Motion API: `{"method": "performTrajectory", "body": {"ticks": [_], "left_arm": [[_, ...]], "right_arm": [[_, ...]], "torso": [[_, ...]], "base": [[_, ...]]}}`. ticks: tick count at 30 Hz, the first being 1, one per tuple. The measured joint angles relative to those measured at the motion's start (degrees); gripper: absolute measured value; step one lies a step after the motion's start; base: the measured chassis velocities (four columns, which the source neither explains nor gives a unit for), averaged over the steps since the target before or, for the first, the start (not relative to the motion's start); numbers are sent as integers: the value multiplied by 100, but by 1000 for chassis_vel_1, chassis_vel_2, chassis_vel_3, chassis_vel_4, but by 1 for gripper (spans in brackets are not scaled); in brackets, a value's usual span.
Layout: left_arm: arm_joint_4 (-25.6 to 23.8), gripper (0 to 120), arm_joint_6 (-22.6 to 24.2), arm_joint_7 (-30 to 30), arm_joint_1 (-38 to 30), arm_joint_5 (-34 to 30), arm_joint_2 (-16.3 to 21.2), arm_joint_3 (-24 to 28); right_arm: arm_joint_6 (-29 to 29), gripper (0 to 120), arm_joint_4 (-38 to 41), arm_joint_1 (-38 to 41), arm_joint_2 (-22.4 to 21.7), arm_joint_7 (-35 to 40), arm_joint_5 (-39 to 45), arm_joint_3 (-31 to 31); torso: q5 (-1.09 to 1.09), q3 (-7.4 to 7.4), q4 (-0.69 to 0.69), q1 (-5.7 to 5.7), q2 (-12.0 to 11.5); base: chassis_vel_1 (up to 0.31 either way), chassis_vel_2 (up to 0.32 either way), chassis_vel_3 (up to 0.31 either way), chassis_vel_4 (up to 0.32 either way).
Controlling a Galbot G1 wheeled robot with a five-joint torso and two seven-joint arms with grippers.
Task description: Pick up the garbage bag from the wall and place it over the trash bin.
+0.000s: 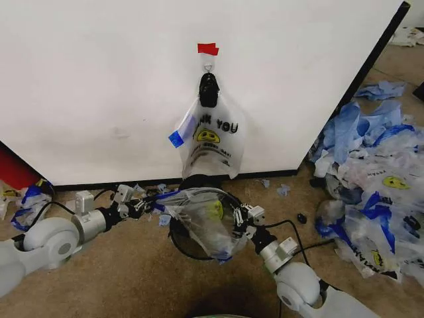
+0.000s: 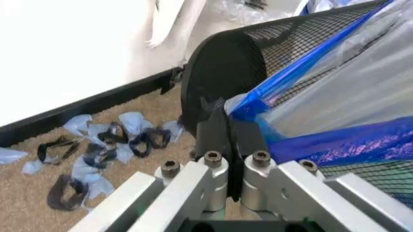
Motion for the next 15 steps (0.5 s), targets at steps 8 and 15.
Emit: {"method": "performTrajectory", "body": {"ticks": [8, 15], "left_arm": [[217, 0, -235, -44, -113, -13, -286, 158], [430, 0, -401, -6, -130, 61, -400, 268]], "right_arm": [[-106, 0, 62, 66, -24, 2, 411, 40], [-191, 0, 127, 91, -46, 18, 602, 80]], "torso": [[0, 0, 0, 0, 0], [0, 0, 0, 0, 0]], "base": [[0, 0, 0, 0], [0, 0, 0, 0]]}}
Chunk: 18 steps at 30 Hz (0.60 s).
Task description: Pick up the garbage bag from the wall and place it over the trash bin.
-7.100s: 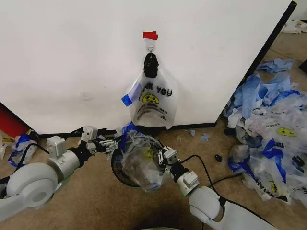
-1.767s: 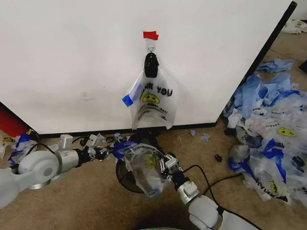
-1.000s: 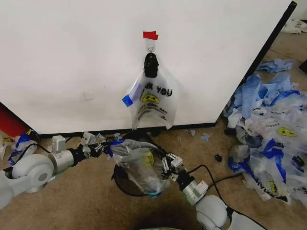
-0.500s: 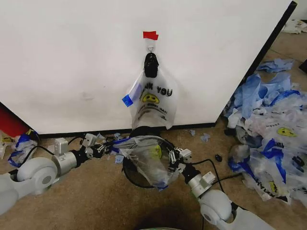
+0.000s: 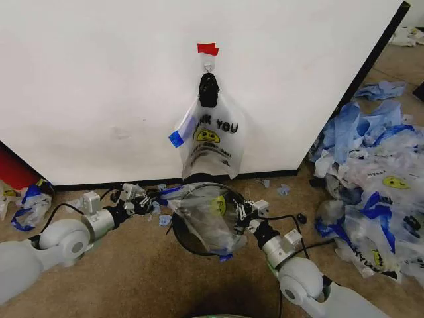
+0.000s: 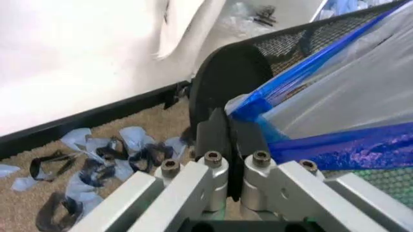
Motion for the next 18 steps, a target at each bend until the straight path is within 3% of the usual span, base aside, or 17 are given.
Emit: {"method": "performTrajectory", "body": {"ticks": [12, 15, 16, 18], "left_arm": [[108, 0, -58, 27, 8, 68, -132, 58], [12, 13, -57, 9, -3, -27, -127, 56], [-49, 18, -34, -31, -19, -105, -83, 20], [-92, 19, -23, -36, -40, -122, -66, -11]], "right_arm": [[-124, 0, 41, 80, 17, 144, 386, 118], [-118, 0, -19, 95, 17, 183, 357, 122], [-97, 0, -50, 99, 15, 203, 296, 104], [-95, 0, -58, 96, 19, 193, 262, 69]], "torso": [[-1, 0, -1, 0, 1], [1, 0, -3, 0, 1], [-5, 1, 2, 1, 0], [1, -1, -3, 0, 1]], "base": [[0, 0, 0, 0], [0, 0, 0, 0], [0, 0, 0, 0], [0, 0, 0, 0]]}}
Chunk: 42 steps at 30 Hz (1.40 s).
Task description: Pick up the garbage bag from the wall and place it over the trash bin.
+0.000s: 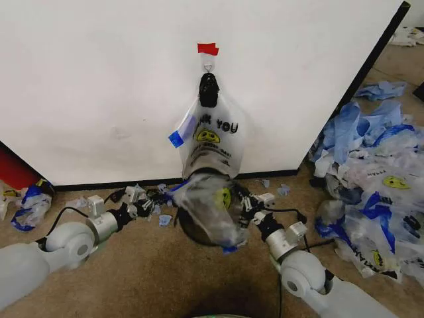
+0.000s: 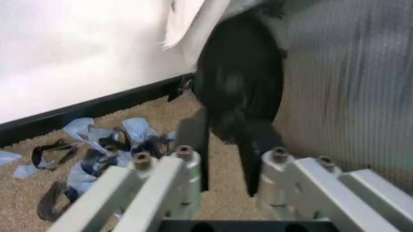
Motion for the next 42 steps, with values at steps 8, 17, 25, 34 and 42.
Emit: {"method": "performTrajectory", "body": {"ticks": [8, 17, 25, 34, 42], "left_arm": [[-19, 51, -13, -227, 89, 105, 168, -163], [-694, 84, -389, -627, 951, 33, 566, -1295], [-1619, 100, -665, -919, 1644, -362, 1035, -2261], [-3187, 100, -918, -2073, 2228, -499, 593, -2216], [-3628, 100, -788, -2042, 2409, -1016, 488, -2142]], "right_arm": [[22, 0, -66, -9, 39, -37, -121, -85], [30, 0, -36, -209, 274, 404, -363, 102], [30, 0, 17, -657, 705, 975, -783, 351], [18, 0, 2, -918, 1104, 1349, -937, 522], [9, 0, -41, -711, 1148, 1329, -855, 394]], "torso": [[-1, 1, 1, 0, 0], [-5, 1, -2, 0, -1], [0, 1, 1, 0, -1], [-2, 0, 3, 0, 0], [-1, 1, 3, 0, 0]], "base": [[0, 0, 0, 0], [0, 0, 0, 0], [0, 0, 0, 0], [0, 0, 0, 0], [0, 0, 0, 0]]}}
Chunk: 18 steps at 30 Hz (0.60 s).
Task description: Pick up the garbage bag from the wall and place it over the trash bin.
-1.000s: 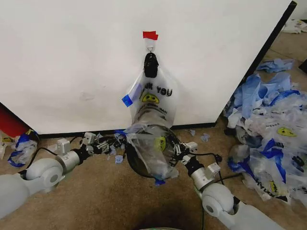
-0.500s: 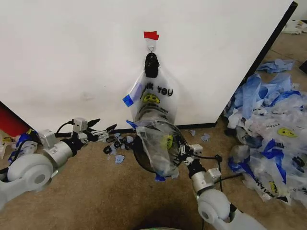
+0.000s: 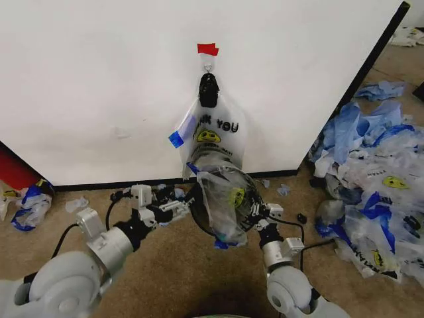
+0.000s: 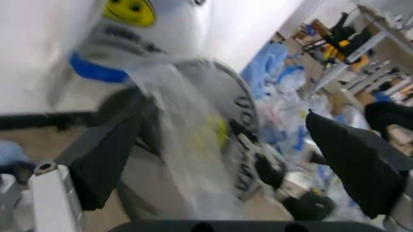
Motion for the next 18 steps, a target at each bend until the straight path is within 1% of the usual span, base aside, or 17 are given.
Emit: {"method": "performTrajectory", "body": {"ticks": [3, 5, 9, 11, 14, 18], "left_arm": [[-3, 100, 38, 1, -46, -36, -47, 53], [89, 100, 110, 1, -289, -19, -137, 385], [356, 100, 91, 57, -385, 129, -239, 681], [407, 100, 85, 63, -397, 160, -270, 731], [599, 100, 65, 64, -444, 310, -418, 956], [696, 100, 54, 64, -452, 363, -451, 998]], "right_arm": [[1, 0, -1, 16, 1, -25, 11, -17], [4, 0, 19, 54, -8, -87, 54, -60], [14, 0, 51, 113, -17, -146, 97, -82], [14, 0, 51, 123, -16, -147, 100, -90], [14, 0, 48, 161, -1, -165, 101, -158], [14, 0, 31, 195, 19, -190, 92, -245]], "torso": [[-1, 0, 0, 0, 0], [0, 0, -2, 0, 0], [0, 1, 0, 0, 0], [-1, 1, -1, 0, 0], [-1, 1, -1, 0, -1], [-1, 1, -1, 0, -1]], "base": [[0, 0, 0, 0], [0, 0, 0, 0], [0, 0, 0, 0], [0, 0, 0, 0], [0, 0, 0, 0], [0, 0, 0, 0]]}}
